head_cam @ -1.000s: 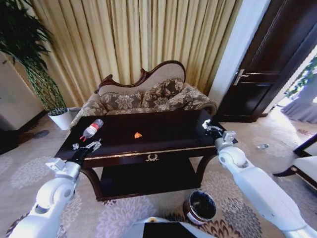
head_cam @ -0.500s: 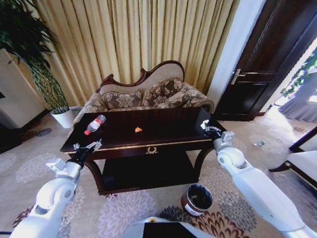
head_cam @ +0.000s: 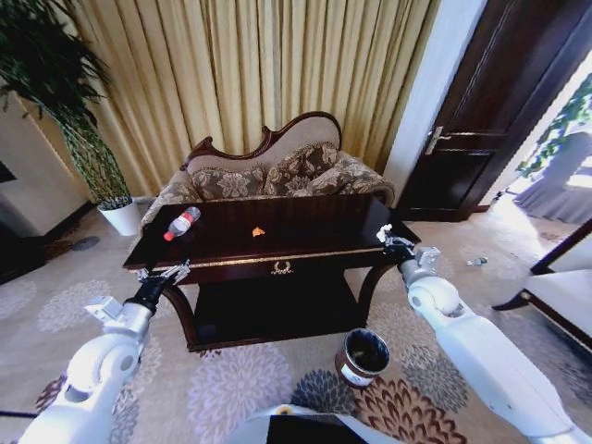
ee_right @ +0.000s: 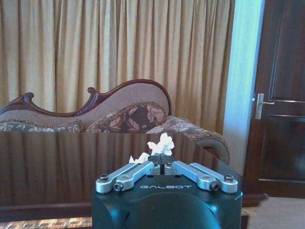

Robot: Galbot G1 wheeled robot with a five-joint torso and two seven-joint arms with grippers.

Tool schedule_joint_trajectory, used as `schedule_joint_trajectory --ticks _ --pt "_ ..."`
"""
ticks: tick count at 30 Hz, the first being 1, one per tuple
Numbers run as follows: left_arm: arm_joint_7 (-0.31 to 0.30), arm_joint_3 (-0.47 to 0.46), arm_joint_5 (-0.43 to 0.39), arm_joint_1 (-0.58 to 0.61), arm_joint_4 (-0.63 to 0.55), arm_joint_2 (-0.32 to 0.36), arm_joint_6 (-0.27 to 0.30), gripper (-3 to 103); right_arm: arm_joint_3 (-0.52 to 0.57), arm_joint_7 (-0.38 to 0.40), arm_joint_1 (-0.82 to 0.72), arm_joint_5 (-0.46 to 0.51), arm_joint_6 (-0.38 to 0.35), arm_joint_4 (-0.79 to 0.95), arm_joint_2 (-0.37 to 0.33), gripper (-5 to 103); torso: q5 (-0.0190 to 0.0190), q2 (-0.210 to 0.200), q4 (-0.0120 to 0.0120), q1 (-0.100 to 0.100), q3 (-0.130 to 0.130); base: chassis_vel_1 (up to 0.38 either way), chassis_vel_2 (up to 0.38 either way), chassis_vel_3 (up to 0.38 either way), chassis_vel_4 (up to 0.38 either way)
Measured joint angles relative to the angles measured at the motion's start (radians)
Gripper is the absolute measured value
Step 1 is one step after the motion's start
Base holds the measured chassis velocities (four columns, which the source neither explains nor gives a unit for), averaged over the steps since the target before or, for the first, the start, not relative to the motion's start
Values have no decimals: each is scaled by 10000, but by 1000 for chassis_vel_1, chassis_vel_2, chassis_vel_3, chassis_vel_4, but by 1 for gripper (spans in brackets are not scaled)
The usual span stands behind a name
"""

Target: Move to the front of the table and place the trash on the table into the trash bin.

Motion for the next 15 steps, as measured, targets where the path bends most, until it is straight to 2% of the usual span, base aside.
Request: schedule_joint_trajectory --ticks 6,14,15 --pt "10 -29 33 89 -67 -21 -15 100 6 -316 -189 -189 243 -126 128 0 1 4 -2 -6 -2 103 -125 -115 100" --pt "10 -49 47 174 -162 -78 -21 100 173 -727 -816 -497 38 -664 349 0 4 -4 1 6 4 0 0 0 0" --pt "10 -78 57 216 -183 -101 -28 100 302 -1132 -1205 -759 -37 -997 339 0 1 -5 1 7 4 0 0 0 0"
